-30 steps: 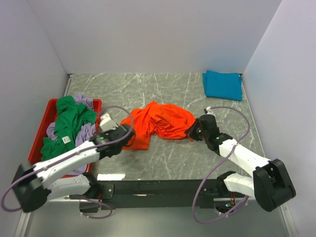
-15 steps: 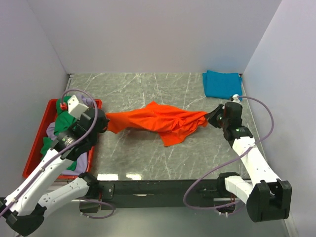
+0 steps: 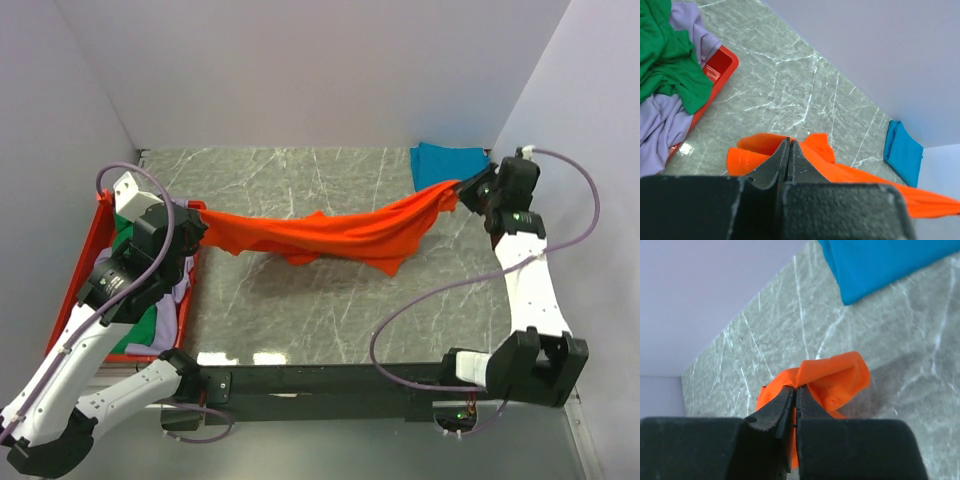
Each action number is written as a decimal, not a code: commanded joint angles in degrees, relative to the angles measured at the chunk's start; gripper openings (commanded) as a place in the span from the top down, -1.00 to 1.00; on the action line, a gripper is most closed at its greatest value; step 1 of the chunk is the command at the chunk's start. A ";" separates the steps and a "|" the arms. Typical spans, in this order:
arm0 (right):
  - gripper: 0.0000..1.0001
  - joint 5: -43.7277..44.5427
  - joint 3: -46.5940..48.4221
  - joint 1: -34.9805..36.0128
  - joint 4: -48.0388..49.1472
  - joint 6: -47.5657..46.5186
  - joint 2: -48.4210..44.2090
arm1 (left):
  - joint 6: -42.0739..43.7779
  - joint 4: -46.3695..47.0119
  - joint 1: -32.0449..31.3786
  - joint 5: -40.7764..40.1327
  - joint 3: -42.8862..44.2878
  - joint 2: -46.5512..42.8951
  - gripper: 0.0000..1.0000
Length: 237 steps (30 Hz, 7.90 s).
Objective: Fold and stack the t-shirts
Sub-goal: Flatten the tshirt out, then fold the tshirt
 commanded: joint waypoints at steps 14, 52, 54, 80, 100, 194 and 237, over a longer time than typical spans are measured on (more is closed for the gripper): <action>-0.20 3.59 -10.11 12.46 2.15 -3.51 5.87 | 4.90 11.52 6.18 11.68 -9.39 8.11 0.99; 0.29 13.36 -23.08 29.62 16.04 2.91 17.89 | 8.50 16.01 14.71 19.96 -13.09 8.02 0.99; 0.46 13.27 -22.99 29.62 15.95 2.83 18.24 | 8.50 16.09 14.79 20.05 -13.00 8.11 0.99; 1.00 12.48 5.39 18.03 -21.39 -4.11 -23.76 | 9.03 4.15 15.23 19.61 9.47 0.38 0.99; 1.00 11.17 30.44 14.77 -20.37 -3.16 -14.92 | 11.84 17.64 15.32 15.39 26.38 8.80 0.99; 1.00 -7.47 -37.58 -12.48 5.93 -2.89 -8.74 | -21.73 8.54 -0.32 27.53 -45.35 -15.80 0.99; 1.00 -9.58 -7.88 -5.89 7.34 -2.36 21.14 | -7.14 21.63 22.79 33.67 -12.56 29.55 0.99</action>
